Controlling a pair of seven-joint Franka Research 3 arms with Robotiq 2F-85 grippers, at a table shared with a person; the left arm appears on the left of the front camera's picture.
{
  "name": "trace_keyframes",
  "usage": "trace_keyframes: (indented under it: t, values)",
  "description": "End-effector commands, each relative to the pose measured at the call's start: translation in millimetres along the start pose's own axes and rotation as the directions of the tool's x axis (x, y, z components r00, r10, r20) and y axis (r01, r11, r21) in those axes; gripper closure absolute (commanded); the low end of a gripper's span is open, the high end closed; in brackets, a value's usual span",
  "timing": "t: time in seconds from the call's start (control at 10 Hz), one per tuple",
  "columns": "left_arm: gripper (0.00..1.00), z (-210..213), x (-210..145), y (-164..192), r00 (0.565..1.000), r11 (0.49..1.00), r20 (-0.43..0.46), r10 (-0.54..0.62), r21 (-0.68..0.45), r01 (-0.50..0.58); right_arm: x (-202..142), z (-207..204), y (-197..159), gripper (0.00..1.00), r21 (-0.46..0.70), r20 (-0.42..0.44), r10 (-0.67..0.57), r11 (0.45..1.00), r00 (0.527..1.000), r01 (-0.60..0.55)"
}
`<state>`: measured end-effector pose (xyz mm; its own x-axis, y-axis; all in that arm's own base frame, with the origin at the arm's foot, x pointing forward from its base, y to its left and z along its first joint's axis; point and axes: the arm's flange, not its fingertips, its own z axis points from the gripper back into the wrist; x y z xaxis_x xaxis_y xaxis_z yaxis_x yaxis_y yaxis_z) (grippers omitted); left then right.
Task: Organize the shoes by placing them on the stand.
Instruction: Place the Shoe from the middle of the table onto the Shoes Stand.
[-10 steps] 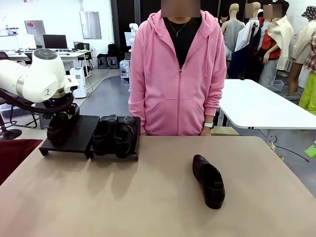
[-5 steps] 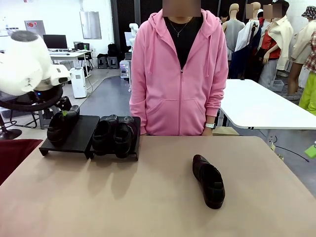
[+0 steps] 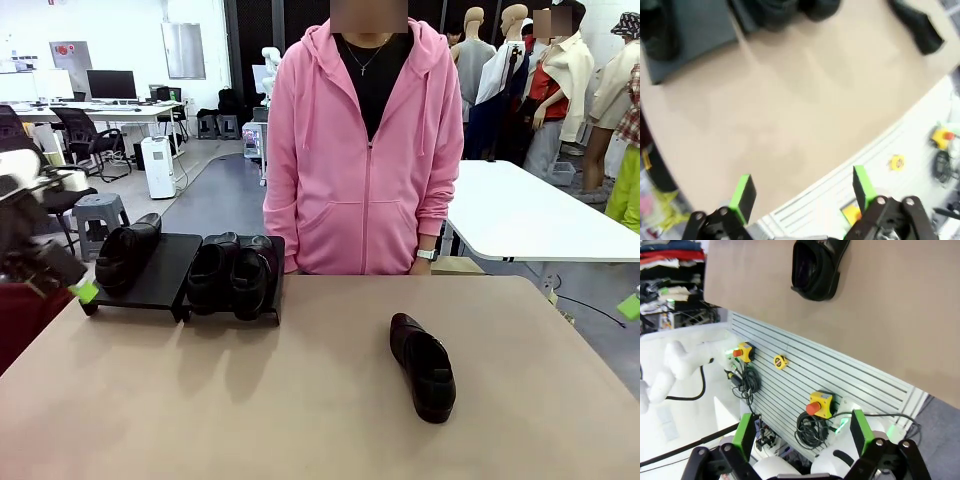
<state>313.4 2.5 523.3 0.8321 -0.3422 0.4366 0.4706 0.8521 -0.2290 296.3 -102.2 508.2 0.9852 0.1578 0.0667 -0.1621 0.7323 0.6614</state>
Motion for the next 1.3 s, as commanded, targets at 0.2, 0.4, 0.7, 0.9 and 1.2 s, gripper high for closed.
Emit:
trace_keyframes:
  t: [0.2,0.4,0.7,0.9,1.2]
  values:
    - [0.00,-5,22,48,0.967,0.957,0.204,0.152,-0.274,-0.093,-1,5,1,0.00,-0.007,-0.007,-0.014,1.000,1.000,0.014]
    - [0.00,-33,57,61,0.985,0.944,-0.020,0.171,-0.281,-0.169,-1,5,1,0.00,-0.007,-0.007,-0.014,1.000,1.000,0.014]
    - [0.00,0,10,49,0.966,0.955,0.161,0.201,-0.250,-0.157,-1,5,1,0.00,-0.007,-0.007,-0.014,1.000,1.000,0.014]
    - [0.00,0,10,49,0.966,0.955,0.161,0.201,-0.250,-0.157,-1,5,1,0.00,-0.007,-0.007,-0.014,1.000,1.000,0.014]
    - [0.00,0,10,49,0.966,0.955,0.161,0.201,-0.250,-0.157,-1,5,1,0.00,-0.007,-0.007,-0.014,1.000,1.000,0.014]
